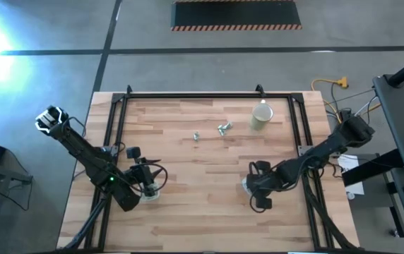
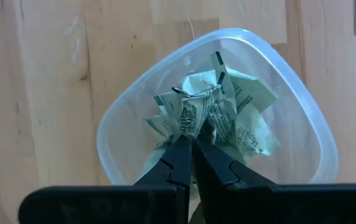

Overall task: Pick and place Stevia / Truvia into bins
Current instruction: Put the stevia packet into the right transparent container, then put the stevia packet into the left transparent container, then put the stevia packet into the right transparent container

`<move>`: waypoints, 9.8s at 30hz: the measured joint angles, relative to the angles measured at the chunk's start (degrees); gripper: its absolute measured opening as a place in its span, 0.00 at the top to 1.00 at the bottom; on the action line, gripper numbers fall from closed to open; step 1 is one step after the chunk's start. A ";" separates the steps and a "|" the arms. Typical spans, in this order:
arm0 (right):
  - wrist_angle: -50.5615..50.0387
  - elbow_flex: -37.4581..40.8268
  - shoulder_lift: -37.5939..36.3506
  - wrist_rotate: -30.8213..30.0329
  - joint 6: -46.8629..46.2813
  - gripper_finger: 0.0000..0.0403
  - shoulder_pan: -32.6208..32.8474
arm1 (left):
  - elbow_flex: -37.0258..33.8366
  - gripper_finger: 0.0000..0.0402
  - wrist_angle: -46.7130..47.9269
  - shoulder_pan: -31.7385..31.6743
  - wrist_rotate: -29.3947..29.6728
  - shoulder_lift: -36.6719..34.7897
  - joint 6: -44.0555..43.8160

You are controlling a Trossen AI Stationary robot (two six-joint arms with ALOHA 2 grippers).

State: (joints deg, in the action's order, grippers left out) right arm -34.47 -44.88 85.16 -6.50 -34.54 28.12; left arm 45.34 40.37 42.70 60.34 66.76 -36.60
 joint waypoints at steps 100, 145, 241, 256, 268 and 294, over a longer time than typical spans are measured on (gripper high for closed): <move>2.18 0.11 -15.34 -14.64 14.86 0.84 -0.02 | 20.94 0.67 -17.45 -56.24 -49.40 39.01 65.46; 2.66 0.44 -15.32 -14.60 15.39 0.86 -0.02 | 21.22 0.99 -16.72 -56.01 -49.53 40.03 63.59; 10.15 1.18 -14.44 -19.49 21.78 0.86 -0.05 | 11.73 0.63 23.50 -9.22 -51.69 11.82 -12.55; 20.27 1.20 -14.44 -22.15 26.56 0.86 -5.96 | 11.06 0.63 23.11 -9.20 -11.72 6.78 -7.66; 29.64 1.20 -14.44 -16.35 29.18 0.81 -21.32 | 4.52 0.63 22.21 -9.20 -4.87 6.19 -9.55; 5.49 -26.63 14.46 -11.01 26.48 0.65 -43.70 | 4.87 0.63 21.73 -9.20 -1.27 6.14 -9.53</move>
State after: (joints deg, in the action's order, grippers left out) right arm -28.99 -71.51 99.62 -17.51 -8.07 -15.58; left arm 50.22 62.10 33.50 59.07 72.90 -46.13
